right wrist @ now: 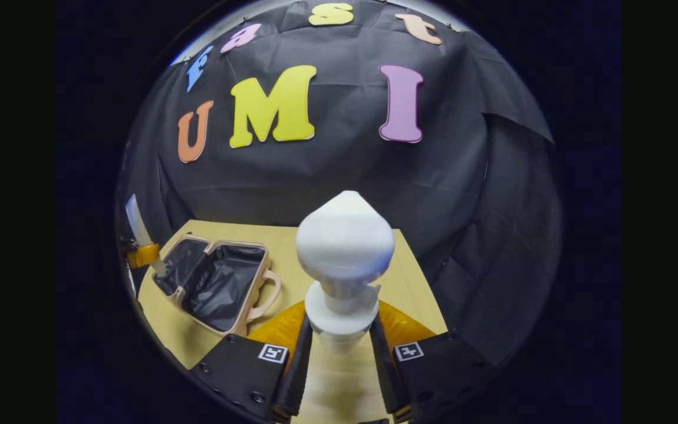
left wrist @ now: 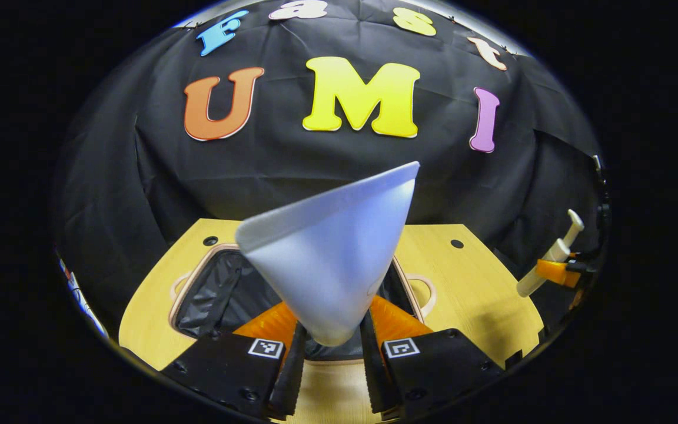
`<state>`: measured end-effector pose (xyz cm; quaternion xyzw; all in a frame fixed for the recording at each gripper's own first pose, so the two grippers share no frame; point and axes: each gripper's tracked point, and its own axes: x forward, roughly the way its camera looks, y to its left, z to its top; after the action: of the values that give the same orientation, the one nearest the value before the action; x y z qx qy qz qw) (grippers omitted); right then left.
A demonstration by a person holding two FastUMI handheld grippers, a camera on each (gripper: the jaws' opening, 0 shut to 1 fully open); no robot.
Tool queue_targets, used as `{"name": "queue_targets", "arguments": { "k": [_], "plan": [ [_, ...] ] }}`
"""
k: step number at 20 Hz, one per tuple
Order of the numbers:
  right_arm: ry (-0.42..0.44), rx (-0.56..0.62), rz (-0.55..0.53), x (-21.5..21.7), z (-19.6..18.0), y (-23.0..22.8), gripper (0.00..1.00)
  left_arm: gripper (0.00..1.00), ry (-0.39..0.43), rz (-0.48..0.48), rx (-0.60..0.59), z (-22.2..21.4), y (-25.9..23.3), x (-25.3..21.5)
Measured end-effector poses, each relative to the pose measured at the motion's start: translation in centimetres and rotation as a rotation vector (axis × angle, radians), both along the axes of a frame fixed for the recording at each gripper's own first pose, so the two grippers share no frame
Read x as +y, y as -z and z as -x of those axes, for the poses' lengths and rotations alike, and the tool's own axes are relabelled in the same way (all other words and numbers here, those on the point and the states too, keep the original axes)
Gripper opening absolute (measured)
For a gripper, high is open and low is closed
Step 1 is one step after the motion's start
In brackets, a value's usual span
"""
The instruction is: First open the suitcase, pack the skin care products into it, and then close the suitcase.
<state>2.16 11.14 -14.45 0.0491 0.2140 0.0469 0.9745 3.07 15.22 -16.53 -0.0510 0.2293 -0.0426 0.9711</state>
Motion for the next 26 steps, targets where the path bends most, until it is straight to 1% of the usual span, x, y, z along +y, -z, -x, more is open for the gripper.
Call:
{"name": "queue_targets", "arguments": {
  "k": [1, 2, 4, 6, 7, 8, 9, 10, 13, 16, 17, 18, 19, 20, 21, 22, 23, 24, 25, 26],
  "plan": [
    [-0.001, 0.001, -0.004, 0.3, 0.7, -0.5, 0.46, 0.48, 0.011, 0.002, 0.021, -0.7, 1.2, -0.1],
    [-0.004, 0.000, 0.002, 0.4, 1.4, -0.8, 0.48, 0.48, 0.023, 0.004, 0.055, -1.3, 2.5, -0.3],
    [-0.012, -0.008, 0.040, 0.6, 2.2, -1.0, 0.48, 0.48, 0.030, 0.018, 0.127, -2.3, 5.1, -0.4],
    [-0.012, 0.006, 0.054, 0.7, 3.0, -0.4, 0.48, 0.48, 0.033, 0.028, 0.192, -3.6, 7.8, -0.6],
    [-0.003, 0.023, 0.051, 0.5, 3.4, 0.1, 0.46, 0.48, 0.041, 0.023, 0.224, -4.2, 9.1, -0.8],
    [0.004, 0.036, 0.053, 0.3, 3.9, 0.6, 0.48, 0.48, 0.045, 0.016, 0.265, -4.4, 10.5, -0.8],
    [0.013, 0.046, 0.060, 0.0, 4.2, 0.8, 0.46, 0.48, 0.039, 0.016, 0.301, -4.6, 11.6, -0.8],
    [0.021, 0.054, 0.063, -0.1, 4.4, 1.2, 0.49, 0.48, 0.035, 0.024, 0.337, -4.7, 12.8, -0.9],
    [0.050, 0.061, 0.060, -0.8, 4.9, 1.2, 0.48, 0.48, 0.028, 0.032, 0.425, -4.2, 14.9, -1.1],
    [0.067, 0.077, 0.059, -1.0, 5.3, 1.7, 0.48, 0.48, 0.040, 0.029, 0.516, -3.3, 16.6, -1.5],
    [0.070, 0.084, 0.054, -0.9, 5.4, 1.9, 0.46, 0.48, 0.043, 0.023, 0.543, -3.2, 17.1, -1.5],
    [0.070, 0.091, 0.055, -0.9, 5.6, 2.1, 0.48, 0.48, 0.037, 0.021, 0.529, -3.7, 17.0, -1.5],
    [0.068, 0.097, 0.058, -0.7, 5.7, 2.4, 0.48, 0.48, 0.043, 0.014, 0.531, -4.1, 17.2, -1.7],
    [0.063, 0.102, 0.062, -0.6, 5.7, 2.6, 0.46, 0.48, 0.053, -0.002, 0.537, -4.1, 17.1, -1.6],
    [0.059, 0.104, 0.064, -0.4, 5.7, 2.7, 0.48, 0.48, 0.055, -0.010, 0.532, -4.6, 17.0, -1.7],
    [0.054, 0.107, 0.066, -0.2, 5.8, 2.7, 0.48, 0.47, 0.060, -0.023, 0.537, -5.0, 17.4, -1.7],
    [0.050, 0.108, 0.069, -0.1, 5.7, 2.8, 0.48, 0.54, 0.066, -0.035, 0.536, -5.4, 17.7, -1.7],
    [0.045, 0.109, 0.072, 0.1, 5.6, 2.8, 0.48, 0.53, 0.072, -0.044, 0.538, -5.7, 17.9, -1.7],
    [0.041, 0.108, 0.075, 0.3, 5.6, 2.9, 0.48, 0.45, 0.072, -0.047, 0.542, -5.9, 18.3, -1.8],
    [0.036, 0.109, 0.079, 0.4, 5.5, 2.9, 0.48, 0.45, 0.067, -0.046, 0.547, -6.0, 18.5, -1.9]
  ]
}}
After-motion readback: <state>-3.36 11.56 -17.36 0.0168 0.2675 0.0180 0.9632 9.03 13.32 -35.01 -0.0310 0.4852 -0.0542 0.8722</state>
